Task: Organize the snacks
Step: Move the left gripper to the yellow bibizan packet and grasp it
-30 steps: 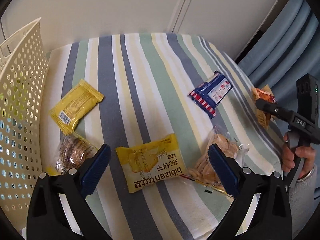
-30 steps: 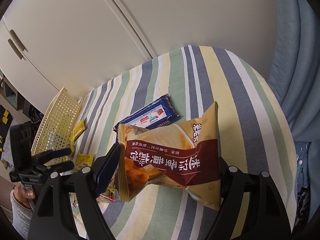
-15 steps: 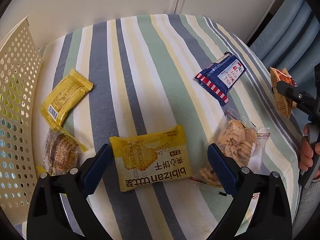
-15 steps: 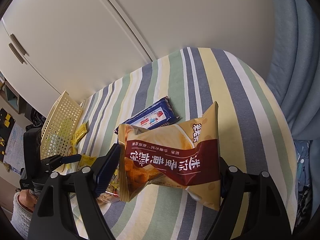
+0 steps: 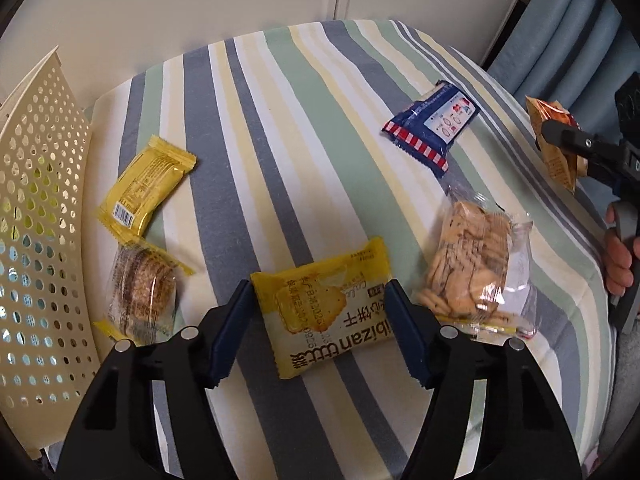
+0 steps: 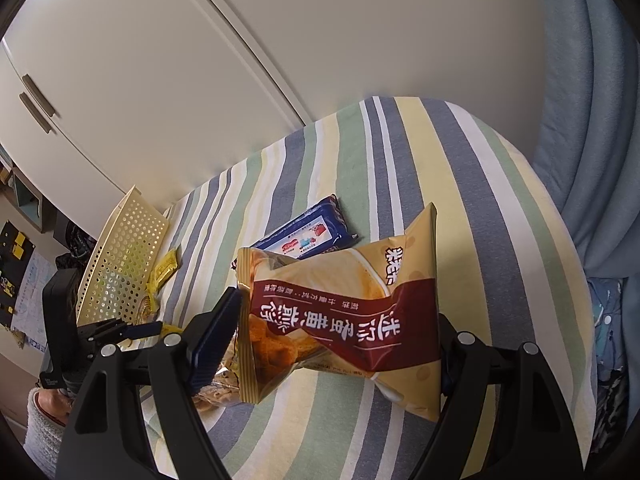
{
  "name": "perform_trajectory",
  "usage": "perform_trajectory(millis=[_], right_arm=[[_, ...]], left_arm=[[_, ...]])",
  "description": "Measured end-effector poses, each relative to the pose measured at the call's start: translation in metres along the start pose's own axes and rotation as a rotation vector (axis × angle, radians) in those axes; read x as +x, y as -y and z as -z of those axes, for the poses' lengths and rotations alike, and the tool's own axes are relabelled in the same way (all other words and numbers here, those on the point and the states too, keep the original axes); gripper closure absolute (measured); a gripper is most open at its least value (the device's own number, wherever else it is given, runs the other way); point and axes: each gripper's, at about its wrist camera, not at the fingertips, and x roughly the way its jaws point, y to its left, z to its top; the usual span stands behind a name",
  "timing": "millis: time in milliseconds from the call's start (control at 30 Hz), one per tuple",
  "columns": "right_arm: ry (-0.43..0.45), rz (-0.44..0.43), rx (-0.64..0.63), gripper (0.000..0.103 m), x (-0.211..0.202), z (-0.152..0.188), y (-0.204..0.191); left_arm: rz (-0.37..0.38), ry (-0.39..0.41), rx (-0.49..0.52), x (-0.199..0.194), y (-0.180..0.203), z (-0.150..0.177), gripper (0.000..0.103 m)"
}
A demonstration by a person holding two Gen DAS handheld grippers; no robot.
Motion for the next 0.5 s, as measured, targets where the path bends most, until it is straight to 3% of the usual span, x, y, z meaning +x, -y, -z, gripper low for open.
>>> perform_trajectory(millis=[333, 400, 500], right_arm=[[0.001, -0.006, 0.006, 0.024, 0.000, 0.000, 0.000], [0.002, -0.010, 0.011, 0.024, 0.000, 0.000, 0.001], [0.002, -0.010, 0.009, 0.024, -0.001, 0.000, 0.000]], left_arm=[[-0.088, -0.053, 0.249, -0.005, 0.023, 0.022, 0.030], [-0.118, -0.047, 0.265, -0.001, 0.027, 0.019, 0.023], [-0.132, -0.041, 0.267, 0.004, 0.025, 0.009, 0.021]])
